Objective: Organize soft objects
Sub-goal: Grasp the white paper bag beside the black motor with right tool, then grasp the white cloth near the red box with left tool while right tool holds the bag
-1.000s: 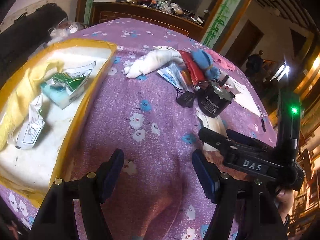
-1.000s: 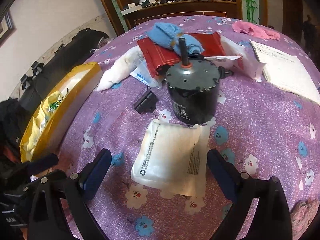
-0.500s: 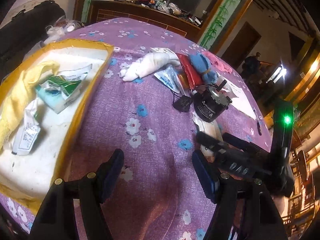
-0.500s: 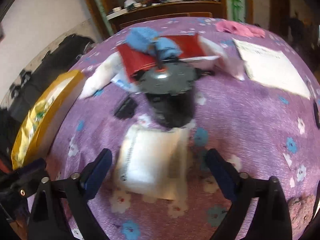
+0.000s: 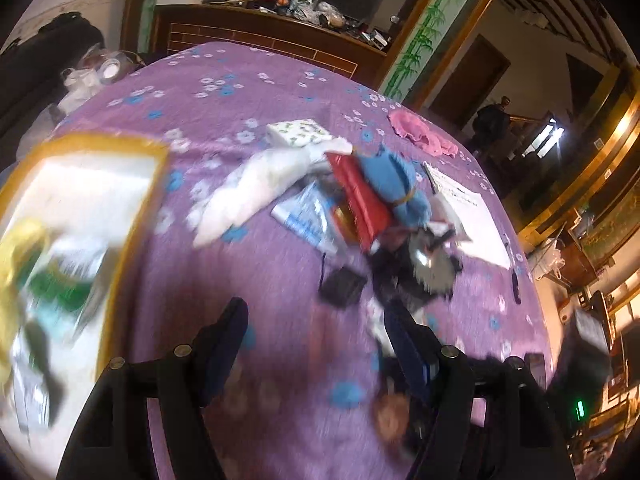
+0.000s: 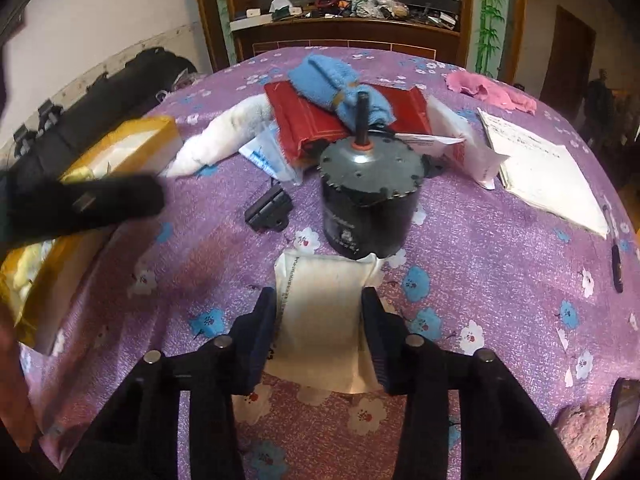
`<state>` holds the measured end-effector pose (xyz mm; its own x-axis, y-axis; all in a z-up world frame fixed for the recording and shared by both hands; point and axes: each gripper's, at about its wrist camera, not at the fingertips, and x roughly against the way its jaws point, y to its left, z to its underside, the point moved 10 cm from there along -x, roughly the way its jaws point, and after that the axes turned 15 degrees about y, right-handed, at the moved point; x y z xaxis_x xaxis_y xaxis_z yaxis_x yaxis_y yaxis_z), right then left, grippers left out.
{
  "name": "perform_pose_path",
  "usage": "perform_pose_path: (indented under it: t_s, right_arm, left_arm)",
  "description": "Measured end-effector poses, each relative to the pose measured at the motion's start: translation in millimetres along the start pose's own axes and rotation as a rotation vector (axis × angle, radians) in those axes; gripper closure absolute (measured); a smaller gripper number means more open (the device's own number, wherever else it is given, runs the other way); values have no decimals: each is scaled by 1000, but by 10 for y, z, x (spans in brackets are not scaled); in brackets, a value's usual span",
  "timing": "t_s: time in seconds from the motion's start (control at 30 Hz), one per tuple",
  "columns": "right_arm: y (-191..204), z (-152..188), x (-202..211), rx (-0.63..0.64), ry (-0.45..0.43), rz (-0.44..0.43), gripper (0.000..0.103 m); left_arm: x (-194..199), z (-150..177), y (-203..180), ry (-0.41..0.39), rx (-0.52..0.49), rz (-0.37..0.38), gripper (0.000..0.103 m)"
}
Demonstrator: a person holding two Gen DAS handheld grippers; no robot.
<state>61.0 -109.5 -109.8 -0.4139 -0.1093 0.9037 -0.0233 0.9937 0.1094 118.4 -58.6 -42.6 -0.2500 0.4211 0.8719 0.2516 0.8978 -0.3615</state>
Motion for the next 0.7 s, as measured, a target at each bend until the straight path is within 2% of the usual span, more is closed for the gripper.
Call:
perform_pose_path:
  t_s: [0.2,0.27,0.4,0.43,0.47,0.5,0.6,0.67,0.7]
  right_arm:
    - [-79,-69,132,-39,-49,-43,64]
    - [-84,-74,116,-38,-45,-31,64]
    - [-69,-87,102,-26,-45,-13,64]
    - [-79,-88,98,-29,-44,-19,64]
    - [-85,-90,98,-32,-43,-23,64]
    - [-89,-89,96,-34,-43,-27,63]
    - [-75,-76,98,-27,-42,-17,63]
    - [-69,-73,94,-28,-39,-18,63]
    - [-64,-66,75,-30,-29,-25,63]
  left_arm:
    - [-117,-543,-306,37,-14,66,33]
    - [-207,-709,-366,56,6,48,37]
    - [-567,-949,-422,140,47,-39,48]
    - [-665,-1023,-428,150,50,-63,52]
    - [-724,-1048,-428,162,47,-78,61]
    - [-789,-1085,-427,180,58,-76,61]
    - [-699,-1137,-462,161,79,-9,61]
    - [-568,-1129,-546,141,64,54,61]
    - [-524,-1136,-582,136,51,58,60]
